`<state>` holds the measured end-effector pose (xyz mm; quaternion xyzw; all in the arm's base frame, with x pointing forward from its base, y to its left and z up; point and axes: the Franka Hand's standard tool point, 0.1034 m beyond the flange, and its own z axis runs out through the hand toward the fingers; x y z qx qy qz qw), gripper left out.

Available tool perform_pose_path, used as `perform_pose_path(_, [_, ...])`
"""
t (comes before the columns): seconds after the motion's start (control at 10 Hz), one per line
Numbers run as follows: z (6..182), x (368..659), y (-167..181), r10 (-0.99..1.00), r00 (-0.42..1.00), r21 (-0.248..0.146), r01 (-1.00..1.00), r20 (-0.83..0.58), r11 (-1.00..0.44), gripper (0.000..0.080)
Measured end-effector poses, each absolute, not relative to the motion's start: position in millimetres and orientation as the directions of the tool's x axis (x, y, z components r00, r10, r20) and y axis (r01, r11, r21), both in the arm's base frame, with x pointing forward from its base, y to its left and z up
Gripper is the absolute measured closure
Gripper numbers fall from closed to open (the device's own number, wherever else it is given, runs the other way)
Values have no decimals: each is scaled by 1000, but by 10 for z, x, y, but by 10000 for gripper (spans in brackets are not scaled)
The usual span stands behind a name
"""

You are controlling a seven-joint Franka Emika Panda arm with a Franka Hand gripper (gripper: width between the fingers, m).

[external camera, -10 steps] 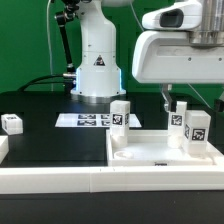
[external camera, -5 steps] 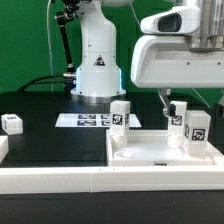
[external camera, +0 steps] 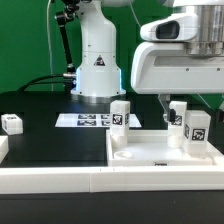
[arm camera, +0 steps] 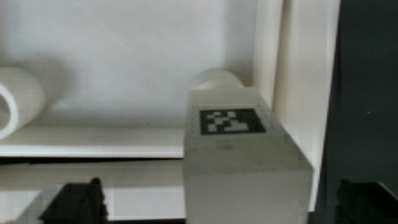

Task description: Assemble square table

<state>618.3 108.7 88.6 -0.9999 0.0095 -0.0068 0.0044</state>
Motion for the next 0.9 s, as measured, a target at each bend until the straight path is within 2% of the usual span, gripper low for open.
perform_pose_path(0.2, [884, 6181, 1085, -19, 1000, -9, -19, 13, -1000, 395])
perform_pose_path(0.3, [887, 6184, 1086, -19, 1000, -9, -19, 14, -1000, 395])
perform_pose_path(0.4, [888, 6185, 1087, -35, 999, -9, -35, 15, -999, 509])
perform_pose_path(0.7, [889, 6186, 1089, -70, 997, -10, -70, 15, -998, 509])
perform_pose_path(0.9, [888, 6186, 1090, -243, 970, -13, -243, 13, -970, 509])
